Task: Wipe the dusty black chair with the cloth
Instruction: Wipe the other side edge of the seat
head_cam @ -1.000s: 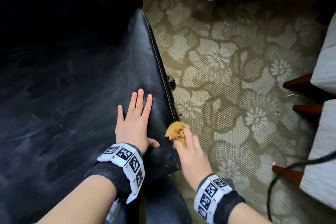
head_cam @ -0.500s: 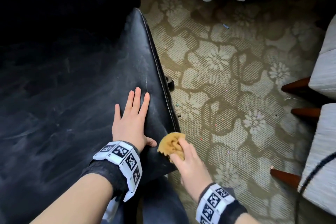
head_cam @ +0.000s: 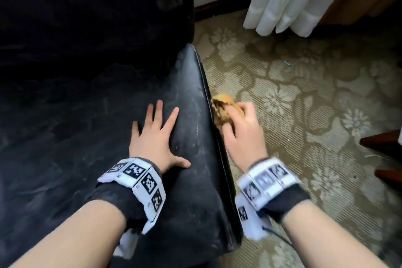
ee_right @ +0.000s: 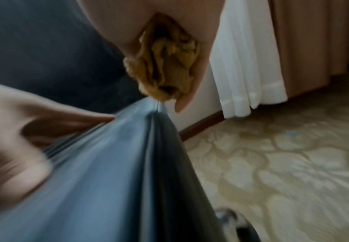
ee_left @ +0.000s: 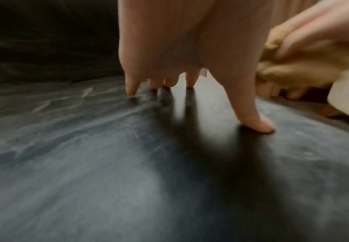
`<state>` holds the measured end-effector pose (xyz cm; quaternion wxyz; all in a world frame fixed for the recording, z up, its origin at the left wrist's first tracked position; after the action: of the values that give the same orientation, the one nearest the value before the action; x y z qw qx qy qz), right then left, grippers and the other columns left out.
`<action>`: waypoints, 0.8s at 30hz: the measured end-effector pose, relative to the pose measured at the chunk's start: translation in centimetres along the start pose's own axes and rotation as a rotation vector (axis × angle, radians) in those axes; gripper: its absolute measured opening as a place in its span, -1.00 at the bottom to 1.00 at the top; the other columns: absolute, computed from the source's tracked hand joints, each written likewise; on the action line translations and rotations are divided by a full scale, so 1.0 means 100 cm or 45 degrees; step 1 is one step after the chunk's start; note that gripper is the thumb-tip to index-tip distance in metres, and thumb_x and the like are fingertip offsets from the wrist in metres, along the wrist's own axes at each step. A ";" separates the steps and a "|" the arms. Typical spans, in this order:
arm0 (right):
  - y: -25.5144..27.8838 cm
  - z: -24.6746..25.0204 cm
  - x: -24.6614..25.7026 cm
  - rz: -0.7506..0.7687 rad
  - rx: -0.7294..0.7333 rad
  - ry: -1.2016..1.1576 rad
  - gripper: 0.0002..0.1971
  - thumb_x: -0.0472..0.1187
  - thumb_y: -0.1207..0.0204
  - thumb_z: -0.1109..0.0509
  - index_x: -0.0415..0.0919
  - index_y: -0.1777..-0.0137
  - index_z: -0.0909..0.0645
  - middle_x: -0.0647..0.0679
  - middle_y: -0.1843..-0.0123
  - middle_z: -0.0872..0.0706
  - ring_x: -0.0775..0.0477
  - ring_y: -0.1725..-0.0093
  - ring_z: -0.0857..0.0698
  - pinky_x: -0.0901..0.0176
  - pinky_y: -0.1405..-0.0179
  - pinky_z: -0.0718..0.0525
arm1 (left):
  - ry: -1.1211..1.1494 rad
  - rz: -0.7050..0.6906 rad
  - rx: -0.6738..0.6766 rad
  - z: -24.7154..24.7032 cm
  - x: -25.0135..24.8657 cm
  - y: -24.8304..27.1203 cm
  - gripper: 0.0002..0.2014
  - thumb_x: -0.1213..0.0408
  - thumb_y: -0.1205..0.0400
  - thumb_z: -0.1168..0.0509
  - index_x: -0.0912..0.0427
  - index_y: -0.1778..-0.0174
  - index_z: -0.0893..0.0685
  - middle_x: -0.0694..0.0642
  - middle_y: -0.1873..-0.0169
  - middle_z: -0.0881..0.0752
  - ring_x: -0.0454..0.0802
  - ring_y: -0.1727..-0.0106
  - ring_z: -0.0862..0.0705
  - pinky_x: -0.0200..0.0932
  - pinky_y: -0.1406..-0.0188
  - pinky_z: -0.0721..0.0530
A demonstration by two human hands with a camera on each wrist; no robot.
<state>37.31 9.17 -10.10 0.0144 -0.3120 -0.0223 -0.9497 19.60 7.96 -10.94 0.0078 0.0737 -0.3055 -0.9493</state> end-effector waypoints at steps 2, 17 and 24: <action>-0.061 -0.018 0.012 -0.085 0.055 -0.015 -0.65 -0.30 -0.56 -0.22 -0.17 -0.34 -0.57 -0.25 -0.29 -0.45 -0.31 -0.08 -0.60 -0.02 -0.13 -0.57 | 0.017 0.011 0.050 0.000 0.002 -0.008 0.33 -0.32 -0.16 -0.49 -0.23 -0.54 0.44 0.02 -0.58 0.48 0.05 -0.61 0.44 0.30 -0.59 0.12; -0.144 -0.041 0.019 0.036 0.369 0.390 -0.71 -0.32 -0.58 -0.18 -0.22 -0.22 -0.64 -0.31 -0.23 -0.50 -0.35 -0.12 -0.59 0.02 -0.06 -0.51 | 0.008 0.041 0.045 -0.008 0.005 -0.013 0.32 -0.32 -0.20 -0.45 -0.23 -0.36 0.62 0.05 -0.55 0.54 0.08 -0.59 0.48 0.30 -0.57 0.21; -0.079 -0.032 -0.010 0.219 0.403 0.276 -0.79 -0.39 -0.53 -0.27 -0.31 -0.06 -0.70 -0.25 -0.15 -0.55 -0.29 0.15 -0.65 0.23 0.10 -0.50 | -0.008 0.052 0.066 -0.006 0.003 -0.012 0.32 -0.33 -0.19 -0.44 -0.22 -0.35 0.63 0.06 -0.55 0.54 0.10 -0.60 0.47 0.31 -0.57 0.20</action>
<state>35.85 16.88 -13.54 0.1465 -0.2024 -0.1430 -0.9577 19.44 8.61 -12.19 0.0245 0.0648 -0.3313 -0.9410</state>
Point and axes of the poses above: each hand's wrist, its own y-axis away from the middle knuckle, its own z-axis out of the back of the hand, x = y × z, the point moved 2 cm from there along -y, towards the middle knuckle
